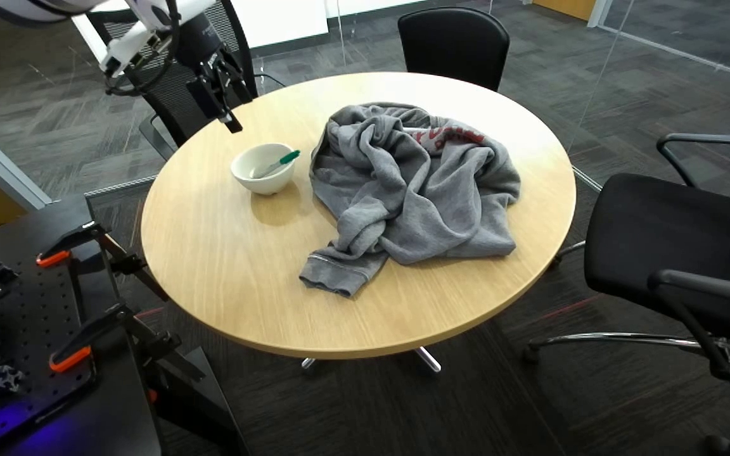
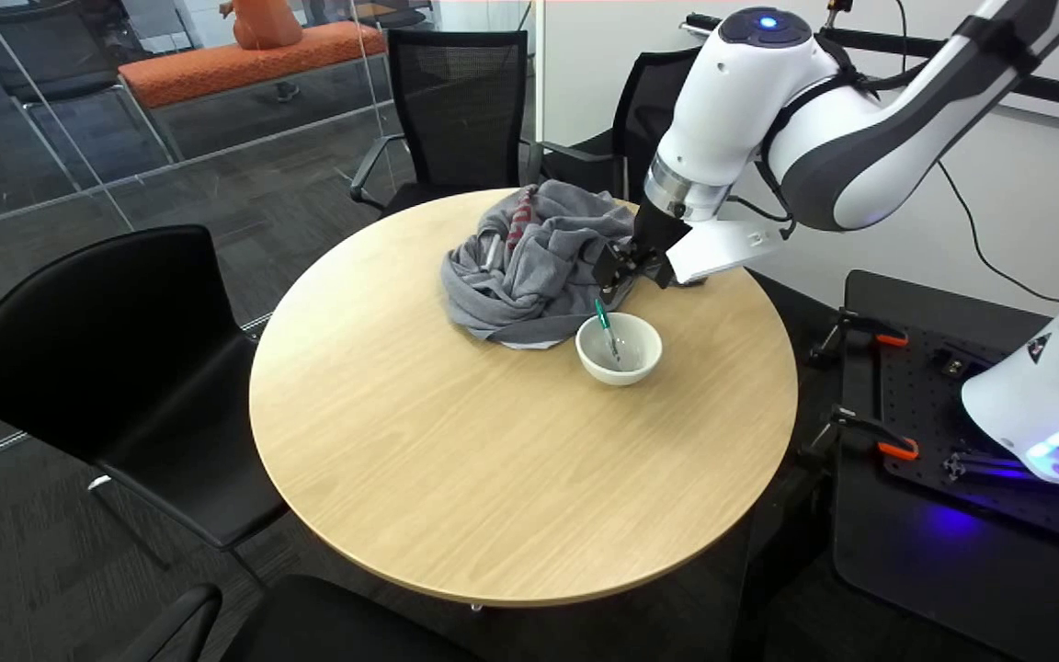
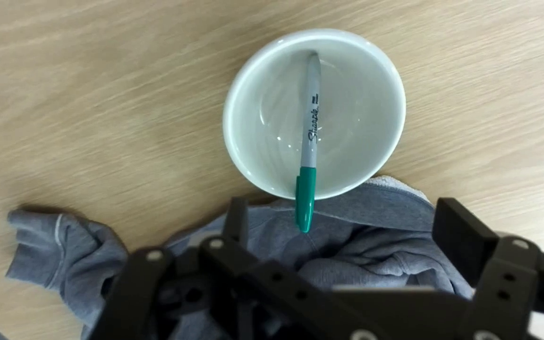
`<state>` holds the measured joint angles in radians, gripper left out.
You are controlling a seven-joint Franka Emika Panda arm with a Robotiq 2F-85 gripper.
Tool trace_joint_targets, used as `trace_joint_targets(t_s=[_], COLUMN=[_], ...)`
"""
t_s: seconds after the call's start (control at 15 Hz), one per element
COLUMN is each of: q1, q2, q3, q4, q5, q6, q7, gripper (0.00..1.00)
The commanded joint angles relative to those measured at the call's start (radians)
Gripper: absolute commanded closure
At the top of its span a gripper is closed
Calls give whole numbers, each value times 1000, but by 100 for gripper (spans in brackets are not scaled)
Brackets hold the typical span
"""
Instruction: Move the mug with the marker to the left
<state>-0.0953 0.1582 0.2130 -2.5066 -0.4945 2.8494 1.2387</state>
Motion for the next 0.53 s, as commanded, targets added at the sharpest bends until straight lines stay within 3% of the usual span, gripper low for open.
trace_joint_targets(t_s=[0.0,0.47], q1=[0,9], q2=[5,45], q3=[0,2], q4=[0,39], q5=[0,-2], q6=[0,-20], q7=[0,8], gripper=[0,0])
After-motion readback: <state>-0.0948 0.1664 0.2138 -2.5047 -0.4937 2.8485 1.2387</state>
